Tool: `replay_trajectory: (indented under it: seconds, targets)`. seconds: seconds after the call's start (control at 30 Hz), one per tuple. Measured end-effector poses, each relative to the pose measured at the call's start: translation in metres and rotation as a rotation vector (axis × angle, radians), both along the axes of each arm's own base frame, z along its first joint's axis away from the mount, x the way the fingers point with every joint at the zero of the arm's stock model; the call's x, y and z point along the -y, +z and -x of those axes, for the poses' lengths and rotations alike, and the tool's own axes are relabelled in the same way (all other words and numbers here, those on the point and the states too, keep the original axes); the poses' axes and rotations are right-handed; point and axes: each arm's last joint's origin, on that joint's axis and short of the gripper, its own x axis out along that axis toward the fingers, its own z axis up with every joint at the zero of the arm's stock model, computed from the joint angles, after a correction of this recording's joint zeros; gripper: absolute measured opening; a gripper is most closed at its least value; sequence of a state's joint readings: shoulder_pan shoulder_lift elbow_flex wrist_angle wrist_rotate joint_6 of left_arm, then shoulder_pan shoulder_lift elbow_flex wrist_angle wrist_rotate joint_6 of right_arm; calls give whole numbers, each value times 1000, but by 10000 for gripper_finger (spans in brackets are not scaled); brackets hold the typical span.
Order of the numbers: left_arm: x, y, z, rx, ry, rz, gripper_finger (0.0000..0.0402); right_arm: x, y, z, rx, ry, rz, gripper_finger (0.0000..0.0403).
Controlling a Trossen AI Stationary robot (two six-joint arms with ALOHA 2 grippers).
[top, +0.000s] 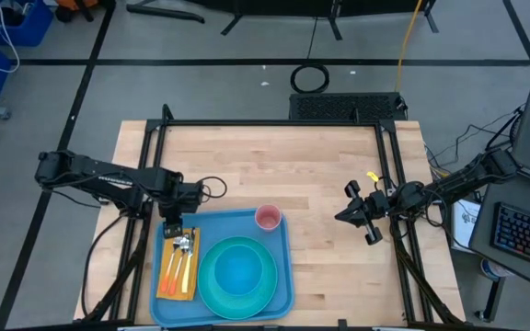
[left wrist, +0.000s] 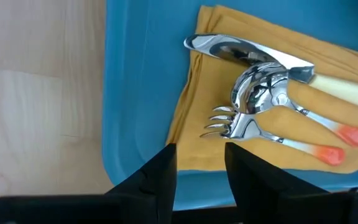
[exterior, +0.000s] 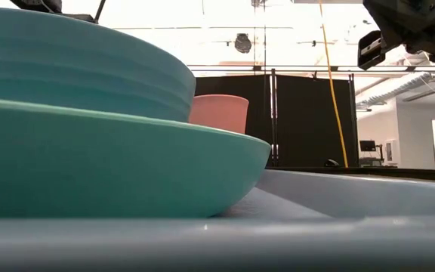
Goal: Set up tray
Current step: Adjust the utensils on top of the yellow table napkin on the blue tray
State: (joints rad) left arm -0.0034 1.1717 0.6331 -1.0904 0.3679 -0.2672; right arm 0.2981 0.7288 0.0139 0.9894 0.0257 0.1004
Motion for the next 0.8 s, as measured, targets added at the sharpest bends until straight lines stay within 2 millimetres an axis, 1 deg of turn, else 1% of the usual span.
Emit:
replay_trajectory:
  seconds: [0.23,0.47,0.8]
  targets:
    - [2,-1,-4,46,-13,19,138,0,0,0,1,0,0,0]
    - [4,-1,-4,45,-22,14,138,0,0,0,1,0,0,0]
    - [5,-13,-10,-36,-29,8,138,0,0,0,1,0,0,0]
